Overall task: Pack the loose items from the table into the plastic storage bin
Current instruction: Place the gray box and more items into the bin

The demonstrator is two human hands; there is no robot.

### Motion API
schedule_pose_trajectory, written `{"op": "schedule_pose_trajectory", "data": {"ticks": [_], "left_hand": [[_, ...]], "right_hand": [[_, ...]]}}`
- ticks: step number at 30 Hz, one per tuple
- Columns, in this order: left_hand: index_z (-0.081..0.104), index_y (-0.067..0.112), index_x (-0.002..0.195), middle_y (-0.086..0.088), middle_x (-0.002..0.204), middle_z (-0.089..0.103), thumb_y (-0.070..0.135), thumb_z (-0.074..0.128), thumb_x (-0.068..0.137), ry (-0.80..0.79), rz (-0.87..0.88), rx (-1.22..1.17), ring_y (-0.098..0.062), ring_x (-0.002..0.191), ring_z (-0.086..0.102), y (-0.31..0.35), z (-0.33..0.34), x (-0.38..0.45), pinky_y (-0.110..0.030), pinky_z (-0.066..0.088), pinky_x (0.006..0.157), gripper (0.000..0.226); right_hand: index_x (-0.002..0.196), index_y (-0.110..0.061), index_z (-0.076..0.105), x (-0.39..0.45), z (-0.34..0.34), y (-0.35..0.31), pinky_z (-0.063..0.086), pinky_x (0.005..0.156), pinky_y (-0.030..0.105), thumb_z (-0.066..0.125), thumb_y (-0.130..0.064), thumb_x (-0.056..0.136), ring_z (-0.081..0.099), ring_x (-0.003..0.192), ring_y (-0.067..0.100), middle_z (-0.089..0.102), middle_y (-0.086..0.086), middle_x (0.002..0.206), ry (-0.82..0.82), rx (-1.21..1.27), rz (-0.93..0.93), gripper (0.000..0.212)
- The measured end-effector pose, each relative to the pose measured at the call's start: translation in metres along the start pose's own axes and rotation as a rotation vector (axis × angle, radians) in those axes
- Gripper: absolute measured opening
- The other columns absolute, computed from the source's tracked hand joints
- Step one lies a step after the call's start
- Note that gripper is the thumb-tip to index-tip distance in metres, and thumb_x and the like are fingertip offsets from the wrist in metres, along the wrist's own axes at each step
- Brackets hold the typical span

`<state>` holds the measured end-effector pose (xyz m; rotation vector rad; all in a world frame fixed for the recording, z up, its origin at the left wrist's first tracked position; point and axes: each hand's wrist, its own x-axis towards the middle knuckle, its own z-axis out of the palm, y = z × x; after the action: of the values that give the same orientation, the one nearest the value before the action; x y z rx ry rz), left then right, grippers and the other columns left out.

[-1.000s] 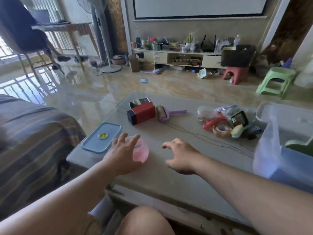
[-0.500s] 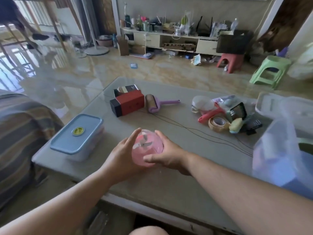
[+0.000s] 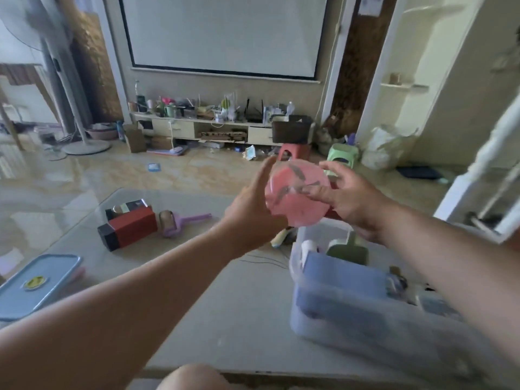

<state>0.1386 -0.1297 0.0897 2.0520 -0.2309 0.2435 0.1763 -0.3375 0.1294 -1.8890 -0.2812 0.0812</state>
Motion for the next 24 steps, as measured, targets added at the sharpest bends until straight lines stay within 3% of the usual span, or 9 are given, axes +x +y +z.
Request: {"op": "schedule_pose_trajectory", "data": {"ticks": [3,5,8,10,12,14,18,21,24], "left_hand": [[0.031,0.036,0.156,-0.003,0.135,0.061,0.005,0.066,0.088,-0.110,0.102,0.181,-0.015,0.108,0.060,0.046,0.050,0.023,-0.029,0.056,0.087,0.083],[0.030,0.031,0.155,0.001,0.133,0.055,0.009,0.062,0.091,-0.170,0.129,0.332,-0.017,0.107,0.055,0.053,0.076,0.035,-0.022,0.052,0.084,0.075],[0.002,0.036,0.164,-0.004,0.148,0.049,0.010,0.060,0.082,-0.247,0.073,0.577,-0.031,0.123,0.054,0.034,0.100,0.048,-0.035,0.049,0.088,0.104],[-0.008,0.037,0.163,-0.003,0.144,0.051,0.014,0.061,0.078,-0.244,0.082,0.772,-0.032,0.134,0.045,0.016,0.109,0.049,-0.043,0.043,0.106,0.112],[0.004,0.033,0.163,-0.002,0.155,0.042,0.022,0.060,0.078,-0.251,0.087,0.906,-0.036,0.148,0.027,0.000,0.116,0.052,-0.049,0.028,0.122,0.102],[0.020,0.030,0.160,0.000,0.164,0.031,0.035,0.058,0.081,-0.331,0.074,0.965,-0.038,0.156,0.011,-0.015,0.121,0.057,-0.052,0.014,0.126,0.088],[0.037,0.040,0.155,0.005,0.166,0.033,0.059,0.030,0.089,-0.490,0.056,1.028,-0.043,0.157,-0.007,-0.024,0.130,0.060,-0.057,-0.004,0.126,0.069],[0.038,0.047,0.152,0.003,0.165,0.034,0.067,0.023,0.095,-0.513,0.093,1.114,-0.050,0.155,-0.009,-0.023,0.135,0.059,-0.059,-0.011,0.124,0.062],[0.053,0.046,0.144,0.004,0.157,0.046,0.069,0.031,0.094,-0.478,0.103,1.065,-0.049,0.156,-0.002,-0.019,0.132,0.055,-0.057,-0.006,0.126,0.059]], "right_hand": [[0.138,-0.025,0.056,-0.018,-0.055,0.024,0.063,0.080,0.041,0.100,-0.049,0.047,0.072,0.108,0.031,0.069,0.010,0.127,0.091,0.119,0.061,0.104],[0.136,-0.027,0.056,-0.023,-0.072,0.050,0.062,0.089,0.052,0.102,-0.061,0.030,0.074,0.105,0.031,0.071,0.008,0.124,0.145,0.144,0.101,0.120],[0.137,-0.029,0.054,-0.015,-0.075,0.088,0.061,0.088,0.056,0.098,-0.069,0.029,0.077,0.098,0.029,0.073,0.008,0.121,0.121,0.094,0.166,0.123],[0.141,-0.025,0.051,-0.002,-0.066,0.109,0.063,0.084,0.052,0.098,-0.068,0.037,0.078,0.093,0.028,0.073,0.010,0.119,0.066,0.056,0.225,0.122],[0.143,-0.020,0.049,0.011,-0.053,0.127,0.064,0.080,0.051,0.097,-0.061,0.053,0.077,0.094,0.029,0.070,0.011,0.121,0.012,0.038,0.285,0.109],[0.138,-0.016,0.051,0.021,-0.043,0.142,0.064,0.078,0.050,0.087,-0.066,0.058,0.076,0.093,0.028,0.069,0.008,0.119,-0.023,-0.030,0.339,0.100],[0.096,-0.018,0.064,0.019,-0.044,0.152,0.044,0.062,0.031,0.069,-0.070,0.078,0.061,0.074,0.018,0.066,0.003,0.091,-0.099,-0.337,0.404,0.055],[0.100,-0.023,0.071,0.020,-0.055,0.160,0.048,0.070,0.029,0.060,-0.078,0.081,0.067,0.086,0.018,0.071,0.001,0.102,-0.139,-0.540,0.453,0.059],[0.099,-0.021,0.074,0.020,-0.056,0.160,0.050,0.072,0.031,0.058,-0.083,0.072,0.069,0.088,0.022,0.072,0.003,0.102,-0.145,-0.594,0.459,0.070]]}}
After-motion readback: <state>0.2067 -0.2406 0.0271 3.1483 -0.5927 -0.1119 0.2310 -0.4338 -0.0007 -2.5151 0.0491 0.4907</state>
